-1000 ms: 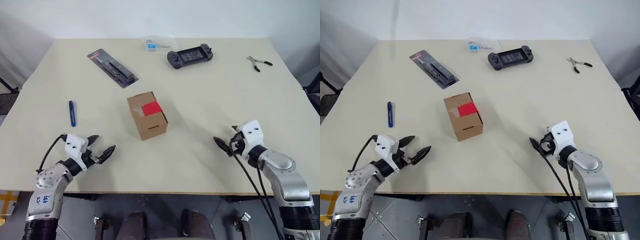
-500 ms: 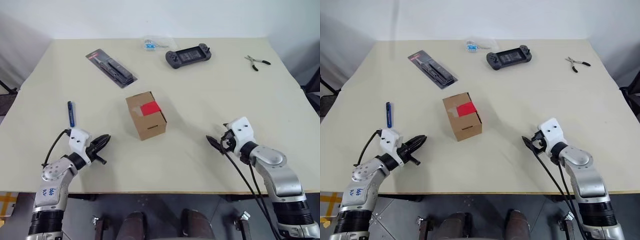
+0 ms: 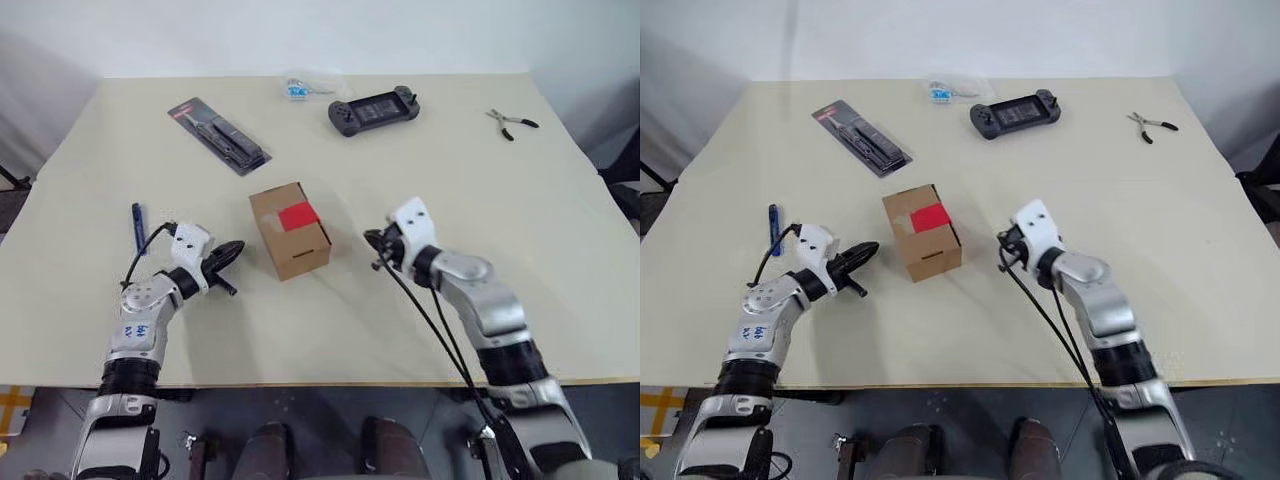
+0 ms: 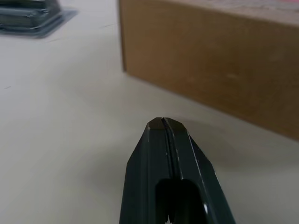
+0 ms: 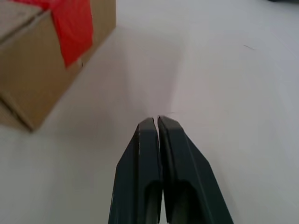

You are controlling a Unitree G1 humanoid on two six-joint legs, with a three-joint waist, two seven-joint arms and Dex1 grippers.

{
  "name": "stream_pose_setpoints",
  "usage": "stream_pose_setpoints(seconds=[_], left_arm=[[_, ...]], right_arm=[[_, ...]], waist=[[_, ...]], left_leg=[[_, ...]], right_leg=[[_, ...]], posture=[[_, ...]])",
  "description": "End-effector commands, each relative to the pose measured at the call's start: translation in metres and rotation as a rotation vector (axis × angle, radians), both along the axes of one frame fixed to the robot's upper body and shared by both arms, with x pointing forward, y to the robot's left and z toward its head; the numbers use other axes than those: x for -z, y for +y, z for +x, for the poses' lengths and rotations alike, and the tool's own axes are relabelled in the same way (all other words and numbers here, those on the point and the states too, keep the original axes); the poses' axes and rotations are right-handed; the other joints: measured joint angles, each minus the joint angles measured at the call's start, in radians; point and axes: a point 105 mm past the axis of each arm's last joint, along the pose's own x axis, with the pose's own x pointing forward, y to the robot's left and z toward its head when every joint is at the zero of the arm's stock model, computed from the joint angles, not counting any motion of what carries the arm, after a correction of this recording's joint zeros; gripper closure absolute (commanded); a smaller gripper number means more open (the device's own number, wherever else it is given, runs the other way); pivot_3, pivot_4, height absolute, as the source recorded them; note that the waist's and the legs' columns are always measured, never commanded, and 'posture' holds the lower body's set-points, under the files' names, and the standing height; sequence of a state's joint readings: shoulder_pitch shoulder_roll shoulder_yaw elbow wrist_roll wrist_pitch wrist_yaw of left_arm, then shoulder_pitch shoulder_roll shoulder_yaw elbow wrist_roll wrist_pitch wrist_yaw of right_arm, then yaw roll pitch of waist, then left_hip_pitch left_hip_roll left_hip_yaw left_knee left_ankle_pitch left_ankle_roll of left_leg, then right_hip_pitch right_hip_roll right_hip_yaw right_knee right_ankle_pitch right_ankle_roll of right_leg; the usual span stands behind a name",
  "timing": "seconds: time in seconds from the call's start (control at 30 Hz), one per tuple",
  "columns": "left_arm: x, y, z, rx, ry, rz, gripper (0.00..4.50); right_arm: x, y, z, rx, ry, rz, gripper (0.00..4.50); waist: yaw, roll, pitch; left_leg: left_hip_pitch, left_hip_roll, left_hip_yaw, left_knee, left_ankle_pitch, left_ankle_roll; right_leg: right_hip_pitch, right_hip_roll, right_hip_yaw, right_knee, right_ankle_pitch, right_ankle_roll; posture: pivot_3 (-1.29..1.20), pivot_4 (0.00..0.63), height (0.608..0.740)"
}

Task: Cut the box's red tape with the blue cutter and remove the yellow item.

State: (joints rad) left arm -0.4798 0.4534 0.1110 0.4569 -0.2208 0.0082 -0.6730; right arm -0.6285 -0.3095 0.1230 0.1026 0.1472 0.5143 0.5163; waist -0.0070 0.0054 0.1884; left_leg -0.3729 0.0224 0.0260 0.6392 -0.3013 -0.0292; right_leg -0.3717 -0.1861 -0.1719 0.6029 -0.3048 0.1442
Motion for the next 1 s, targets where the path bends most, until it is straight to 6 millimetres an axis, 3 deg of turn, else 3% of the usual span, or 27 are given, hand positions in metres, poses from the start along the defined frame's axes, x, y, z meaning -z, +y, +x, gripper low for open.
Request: stream_pose_setpoints(seconds=[0.03,0.1,0.17,0.33,0.6,0.77,0.9,1.0], left_arm=[[-0.006,-0.009,0.003,0.055,-0.037,0.018,4.5],[-0.008,-0.018,0.004,0.095,-0.041,0.012,4.5],[-0.009,-0.038,-0.001,0.2,-0.03,-0.001,4.5],[-0.006,-0.066,-0.019,0.379,0.016,-0.011,4.5],[-0.007,-0.109,-0.052,0.615,0.073,-0.006,4.5],[-0.008,-0.124,-0.074,0.731,0.11,0.029,4.5],[-0.013,-0.095,-0.072,0.675,0.15,0.072,4.5],[-0.012,-0.065,-0.067,0.597,0.181,0.124,4.5]], right_arm=[[-0.013,0.021,0.002,-0.062,-0.047,0.026,4.47],[-0.014,0.039,-0.002,-0.137,-0.049,0.013,4.47],[-0.016,0.062,-0.013,-0.279,-0.039,-0.018,4.47],[-0.011,0.07,-0.034,-0.447,0.001,-0.076,4.47],[0.008,0.031,-0.057,-0.526,0.074,-0.229,4.47],[0.013,0.0,-0.037,-0.405,0.034,-0.357,4.47],[-0.012,-0.034,0.004,-0.085,-0.101,-0.329,4.47],[-0.03,-0.067,0.015,0.111,-0.172,-0.288,4.47]], waist=[[-0.002,0.0,0.0],[-0.005,0.0,0.0],[-0.006,0.0,0.0],[-0.009,-0.001,0.0],[-0.001,-0.001,0.0],[0.004,-0.001,0.0],[-0.008,-0.002,0.0],[-0.012,-0.002,0.001]], left_leg=[[0.0,0.0,0.0,0.0,0.0,0.0],[0.0,0.0,0.0,0.0,0.0,0.0],[0.0,0.0,0.0,0.0,0.0,0.0],[-0.002,0.0,0.0,0.004,0.0,0.0],[-0.002,0.0,0.001,0.008,-0.001,0.0],[-0.002,0.0,0.005,0.009,-0.001,0.0],[-0.001,0.003,0.008,0.009,-0.001,0.0],[0.0,0.004,0.008,0.009,-0.001,0.0]], right_leg=[[-0.001,0.0,0.0,0.003,0.0,0.0],[-0.002,0.0,0.001,0.005,0.0,0.0],[-0.002,0.0,0.001,0.005,0.0,0.0],[-0.003,0.0,0.001,0.007,0.0,0.0],[-0.003,0.0,0.004,0.007,0.0,0.0],[-0.003,0.0,0.008,0.007,0.0,0.0],[-0.004,0.002,0.011,0.007,0.001,-0.001],[-0.005,0.002,0.012,0.008,0.001,-0.002]], posture=[[0.0,0.15,0.74],[0.0,0.15,0.74],[0.0,0.15,0.74],[0.0,0.15,0.74],[0.0,0.15,0.74],[0.0,0.15,0.74],[0.0,0.15,0.74],[0.0,0.15,0.74]])
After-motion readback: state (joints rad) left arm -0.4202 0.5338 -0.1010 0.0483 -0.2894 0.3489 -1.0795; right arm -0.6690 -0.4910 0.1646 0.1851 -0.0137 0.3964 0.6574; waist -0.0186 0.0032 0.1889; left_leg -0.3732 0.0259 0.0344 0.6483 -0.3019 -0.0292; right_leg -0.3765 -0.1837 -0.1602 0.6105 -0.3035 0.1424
